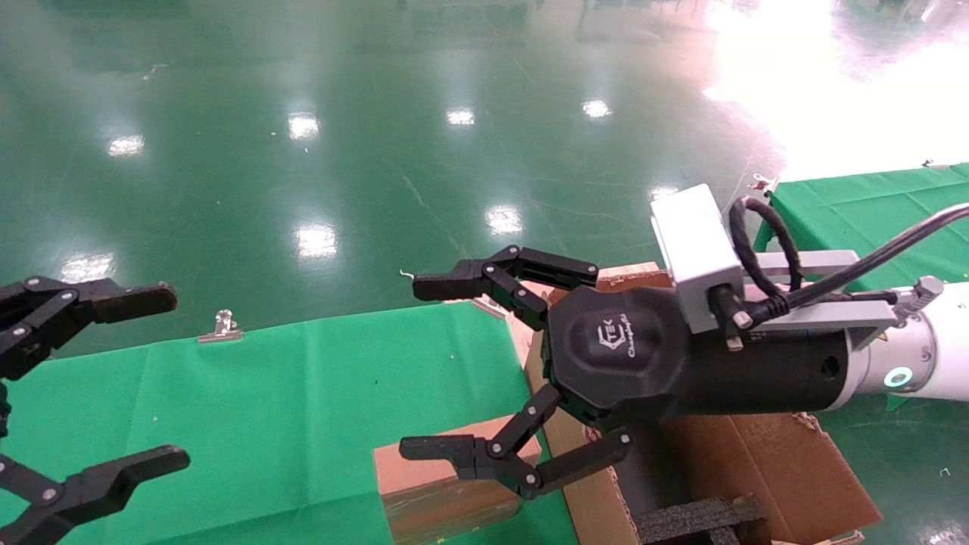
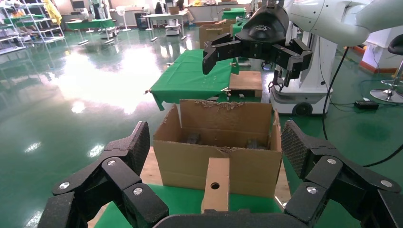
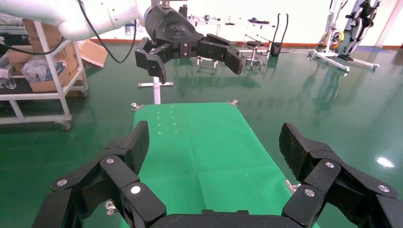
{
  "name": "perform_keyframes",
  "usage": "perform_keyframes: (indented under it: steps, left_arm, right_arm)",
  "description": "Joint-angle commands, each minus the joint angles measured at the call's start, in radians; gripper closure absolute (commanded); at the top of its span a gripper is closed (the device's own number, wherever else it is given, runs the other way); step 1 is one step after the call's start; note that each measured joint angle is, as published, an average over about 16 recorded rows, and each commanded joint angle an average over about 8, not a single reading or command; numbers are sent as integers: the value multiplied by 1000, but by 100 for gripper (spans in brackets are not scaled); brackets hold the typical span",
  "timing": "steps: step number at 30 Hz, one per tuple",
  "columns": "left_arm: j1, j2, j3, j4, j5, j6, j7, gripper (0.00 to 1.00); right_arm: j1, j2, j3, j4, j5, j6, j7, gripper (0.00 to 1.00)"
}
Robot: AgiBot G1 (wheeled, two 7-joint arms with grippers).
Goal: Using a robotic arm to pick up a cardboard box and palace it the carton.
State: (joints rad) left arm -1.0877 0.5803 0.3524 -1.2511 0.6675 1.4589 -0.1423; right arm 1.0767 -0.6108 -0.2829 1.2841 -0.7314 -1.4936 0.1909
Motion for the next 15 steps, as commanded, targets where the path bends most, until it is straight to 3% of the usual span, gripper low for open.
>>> perform_keyframes:
  steps: [1, 11, 12, 15]
  left_arm:
    - [0, 0, 0, 0, 0, 0, 0, 0]
    - [0, 0, 0, 0, 0, 0, 0, 0]
    - [0, 0, 0, 0, 0, 0, 0, 6]
    - [0, 0, 0, 0, 0, 0, 0, 44]
  right_arm:
    - [0, 0, 0, 0, 0, 0, 0, 0]
    - [0, 0, 0, 0, 0, 0, 0, 0]
    - [0, 0, 0, 0, 0, 0, 0, 0]
    - [0, 0, 0, 0, 0, 0, 0, 0]
